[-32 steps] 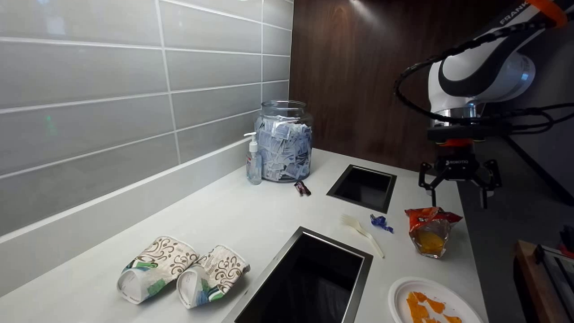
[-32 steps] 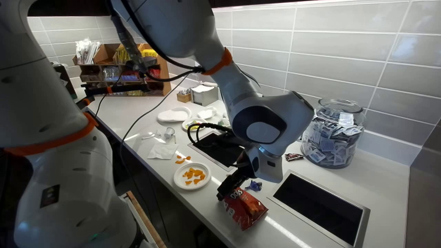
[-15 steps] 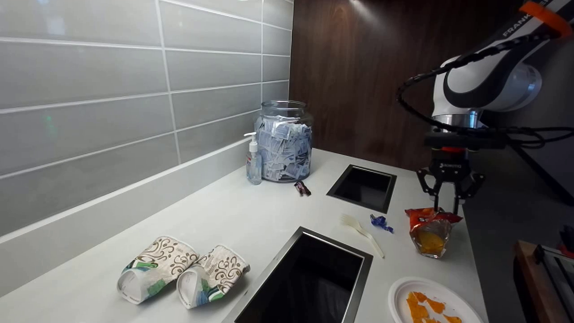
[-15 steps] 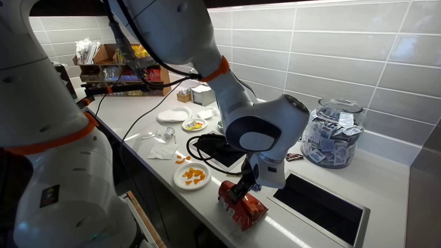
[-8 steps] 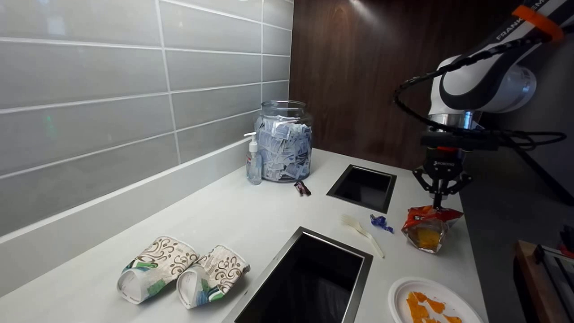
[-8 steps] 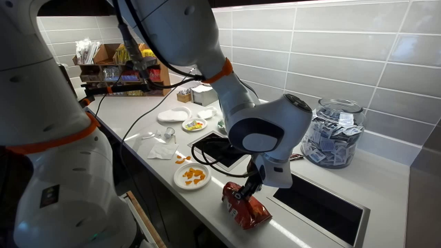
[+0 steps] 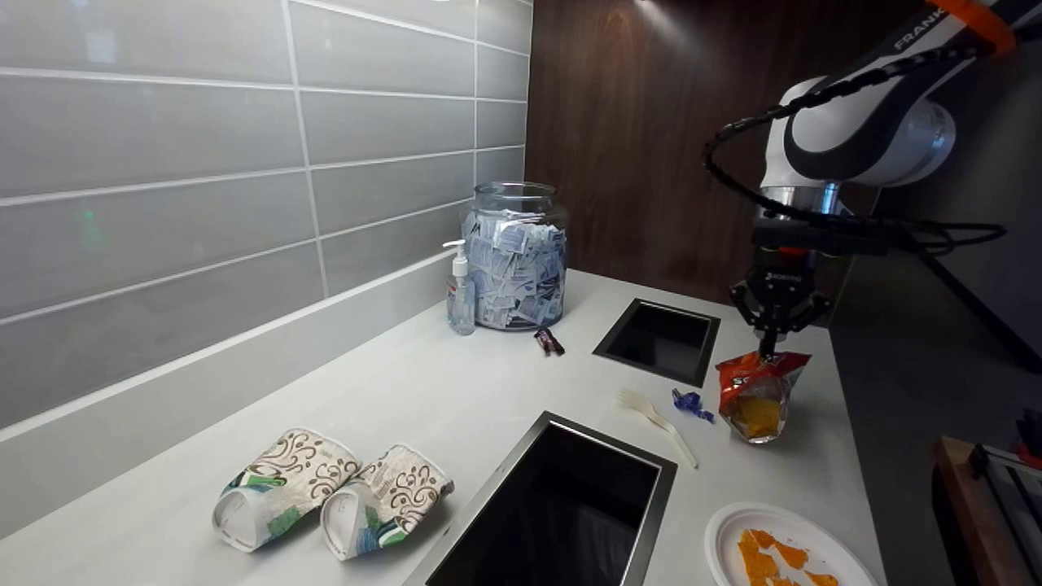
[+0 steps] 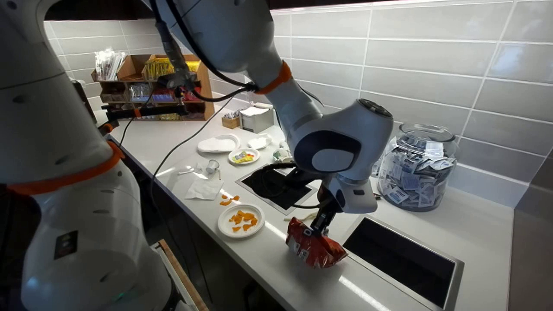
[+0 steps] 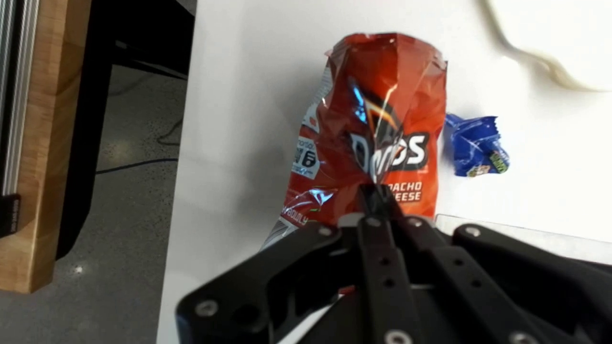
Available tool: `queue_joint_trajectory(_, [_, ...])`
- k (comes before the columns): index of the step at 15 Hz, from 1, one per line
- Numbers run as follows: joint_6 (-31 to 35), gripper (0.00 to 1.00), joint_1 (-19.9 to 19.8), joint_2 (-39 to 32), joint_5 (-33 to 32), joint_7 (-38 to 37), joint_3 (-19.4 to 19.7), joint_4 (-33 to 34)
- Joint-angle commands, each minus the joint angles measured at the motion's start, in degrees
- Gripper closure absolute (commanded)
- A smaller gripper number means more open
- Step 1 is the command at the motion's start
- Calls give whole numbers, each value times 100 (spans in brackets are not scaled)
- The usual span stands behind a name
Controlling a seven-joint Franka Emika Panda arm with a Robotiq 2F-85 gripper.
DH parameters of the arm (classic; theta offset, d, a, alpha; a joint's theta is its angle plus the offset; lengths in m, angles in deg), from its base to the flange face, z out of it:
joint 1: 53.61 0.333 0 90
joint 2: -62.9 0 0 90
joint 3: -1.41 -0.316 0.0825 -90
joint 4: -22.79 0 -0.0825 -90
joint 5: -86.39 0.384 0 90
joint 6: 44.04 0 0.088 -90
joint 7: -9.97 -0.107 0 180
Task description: Empty the packet of doritos onto the plate with doritos on it
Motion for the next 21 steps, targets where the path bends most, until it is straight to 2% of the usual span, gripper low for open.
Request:
queue_joint_trajectory(1, [-107,100,161,256,-13,513,-71,45])
queue_joint_trajectory(10, [-412,100,609,678,137,2618,-346,149])
queue_joint_trajectory(13, [-704,100,799,569,130,3250,-445,374])
queue_joint_trajectory(14, [-874,100,847,481,135,3377,-471,486])
queue_joint_trajectory(15, [-573,99,737,585,60,3019,-475,310])
queue_joint_trajectory(21, [-732,100,825,516,62,3251,-516,431])
